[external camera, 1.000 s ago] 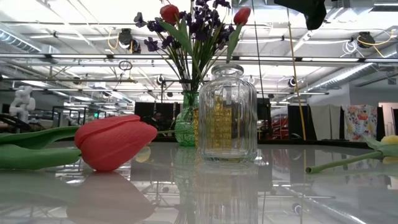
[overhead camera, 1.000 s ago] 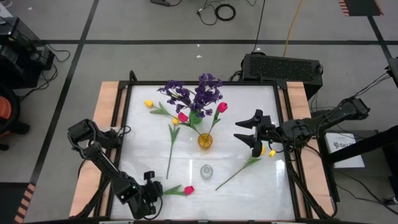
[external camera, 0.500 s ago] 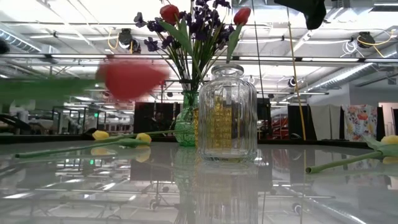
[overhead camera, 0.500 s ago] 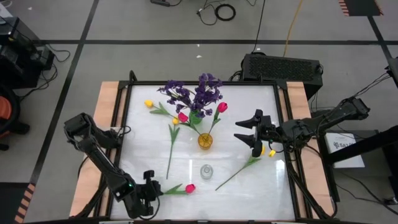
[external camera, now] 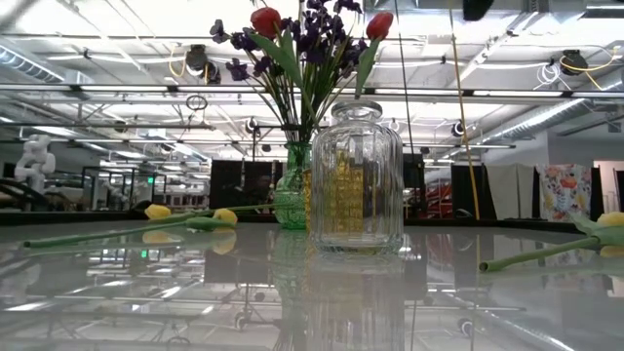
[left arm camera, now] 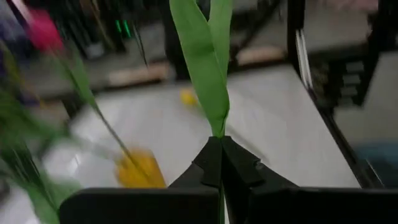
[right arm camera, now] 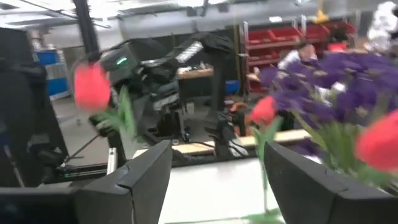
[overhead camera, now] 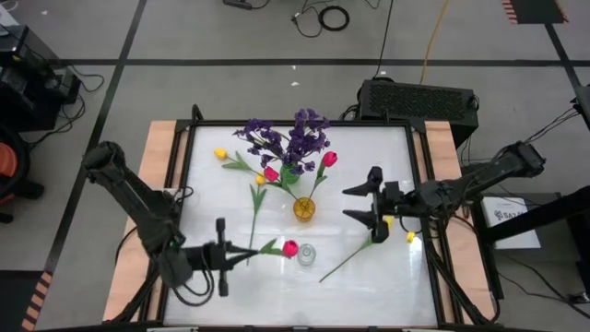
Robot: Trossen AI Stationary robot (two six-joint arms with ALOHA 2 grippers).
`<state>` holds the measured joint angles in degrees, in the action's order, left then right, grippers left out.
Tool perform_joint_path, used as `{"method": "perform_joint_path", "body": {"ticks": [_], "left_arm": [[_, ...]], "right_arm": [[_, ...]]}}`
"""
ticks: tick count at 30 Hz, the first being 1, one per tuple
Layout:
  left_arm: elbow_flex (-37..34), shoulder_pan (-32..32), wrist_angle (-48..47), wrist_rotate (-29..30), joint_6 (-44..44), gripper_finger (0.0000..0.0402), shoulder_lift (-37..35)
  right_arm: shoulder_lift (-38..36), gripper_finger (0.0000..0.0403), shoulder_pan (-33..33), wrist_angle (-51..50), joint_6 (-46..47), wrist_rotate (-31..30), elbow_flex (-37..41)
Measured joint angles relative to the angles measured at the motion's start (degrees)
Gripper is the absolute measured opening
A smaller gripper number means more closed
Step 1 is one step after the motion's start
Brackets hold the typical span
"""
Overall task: Sort flowers into vase by color
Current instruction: Put the pink flower into the yellow vase
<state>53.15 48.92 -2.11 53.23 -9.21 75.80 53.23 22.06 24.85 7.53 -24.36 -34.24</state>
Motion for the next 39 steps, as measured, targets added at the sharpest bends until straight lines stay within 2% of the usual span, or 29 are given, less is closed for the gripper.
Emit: {"method": "perform_joint_path", "body": {"ticks": [4,8,14,21,27,35,39], "left_arm": [[0.0,-5.3,15.3,-4.2,17.7,0.0001,-0.9],[0.0,-11.0,27.0,-13.2,26.7,0.0001,-0.9],[0.0,-18.4,35.5,-27.5,28.9,0.0001,-1.0],[0.0,-22.9,38.2,-38.2,26.2,0.0001,1.7],[0.0,-23.1,44.3,-40.0,28.9,0.0001,6.2],[0.0,-23.0,45.2,-42.4,30.6,0.0001,6.9],[0.0,-23.1,45.3,-42.6,30.7,0.0001,7.3]], "right_arm": [[5.8,0.0247,0.4,10.0,-4.5,0.9,0.0],[11.3,0.0247,0.5,16.8,-6.9,1.0,-1.6],[19.0,0.0247,0.6,16.8,-7.6,4.0,-8.8],[26.4,0.0247,2.2,16.4,-11.7,4.0,-17.1],[30.1,0.0247,3.2,16.5,-15.2,4.0,-21.5],[31.8,0.0247,3.5,16.9,-16.4,4.0,-23.0],[31.8,0.0247,3.5,17.0,-15.7,6.9,-23.0]]}}
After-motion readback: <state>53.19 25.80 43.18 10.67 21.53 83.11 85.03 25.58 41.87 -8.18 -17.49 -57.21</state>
